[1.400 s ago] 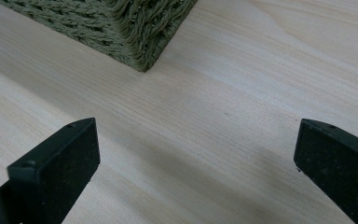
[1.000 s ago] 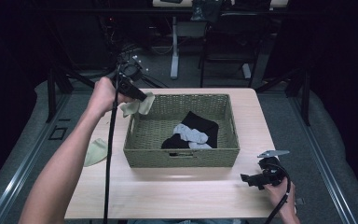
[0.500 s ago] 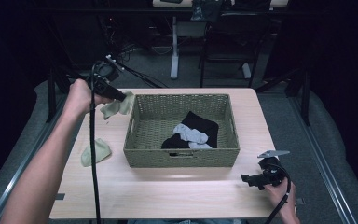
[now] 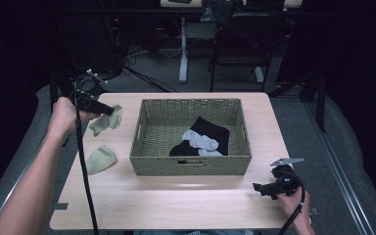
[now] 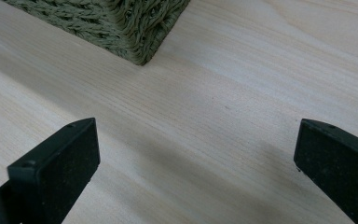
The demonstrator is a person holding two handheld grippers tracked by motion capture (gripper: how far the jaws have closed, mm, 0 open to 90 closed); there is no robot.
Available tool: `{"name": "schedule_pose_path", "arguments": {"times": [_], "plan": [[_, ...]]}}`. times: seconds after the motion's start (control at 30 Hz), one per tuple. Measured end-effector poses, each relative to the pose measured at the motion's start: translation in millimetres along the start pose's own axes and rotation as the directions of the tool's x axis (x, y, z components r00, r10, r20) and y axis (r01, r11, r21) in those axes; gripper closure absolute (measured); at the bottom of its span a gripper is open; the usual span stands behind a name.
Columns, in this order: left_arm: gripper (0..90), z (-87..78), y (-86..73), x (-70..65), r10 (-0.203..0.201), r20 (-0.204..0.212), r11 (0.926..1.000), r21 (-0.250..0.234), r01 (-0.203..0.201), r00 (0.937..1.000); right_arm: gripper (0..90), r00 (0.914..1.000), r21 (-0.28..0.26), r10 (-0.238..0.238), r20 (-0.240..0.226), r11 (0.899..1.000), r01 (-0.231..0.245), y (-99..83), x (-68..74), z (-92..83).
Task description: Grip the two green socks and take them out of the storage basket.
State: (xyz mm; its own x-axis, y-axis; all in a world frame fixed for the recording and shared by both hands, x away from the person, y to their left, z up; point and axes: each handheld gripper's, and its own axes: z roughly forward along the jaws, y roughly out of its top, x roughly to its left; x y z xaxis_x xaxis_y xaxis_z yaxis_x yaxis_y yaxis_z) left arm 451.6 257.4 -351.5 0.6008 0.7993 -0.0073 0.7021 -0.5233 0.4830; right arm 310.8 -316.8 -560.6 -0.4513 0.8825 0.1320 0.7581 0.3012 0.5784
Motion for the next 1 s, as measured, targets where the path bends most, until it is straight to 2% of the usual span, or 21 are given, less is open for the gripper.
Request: {"name": "schedule_pose_path", "arguments": {"times": [0.3, 0.77, 0.87, 0.97, 1.0], "plan": [[83.4, 23.1, -22.4, 11.1, -0.038, -0.021, 0.999, 0.024, 0.039, 0.9991, 0.0, 1.0, 0.002, 0.001, 0.001, 1.0, -0.001, -0.1, 0.2, 0.3], [83.2, 77.8, -48.1, 20.7, -0.109, -0.012, 0.9922, 0.059, 0.109, 0.994, 0.0, 1.0, 0.005, 0.001, 0.0, 1.0, -0.001, -0.3, 0.4, 0.7], [83.2, 86.0, -50.6, 21.2, -0.118, -0.011, 0.9908, 0.066, 0.118, 0.993, 0.0, 1.0, 0.007, 0.0, 0.001, 1.0, 0.0, -0.3, 0.4, 0.7], [83.0, 103.9, -53.4, 18.4, -0.101, -0.015, 0.9892, 0.105, 0.102, 0.9948, 0.0, 1.0, 0.012, -0.002, 0.0, 1.0, 0.002, -0.3, 0.2, 0.9], [82.9, 103.9, -53.4, 18.4, -0.101, -0.015, 0.9892, 0.105, 0.102, 0.9948, 0.0, 1.0, 0.012, -0.002, 0.0, 1.0, 0.002, -0.3, 0.2, 0.9]]}}
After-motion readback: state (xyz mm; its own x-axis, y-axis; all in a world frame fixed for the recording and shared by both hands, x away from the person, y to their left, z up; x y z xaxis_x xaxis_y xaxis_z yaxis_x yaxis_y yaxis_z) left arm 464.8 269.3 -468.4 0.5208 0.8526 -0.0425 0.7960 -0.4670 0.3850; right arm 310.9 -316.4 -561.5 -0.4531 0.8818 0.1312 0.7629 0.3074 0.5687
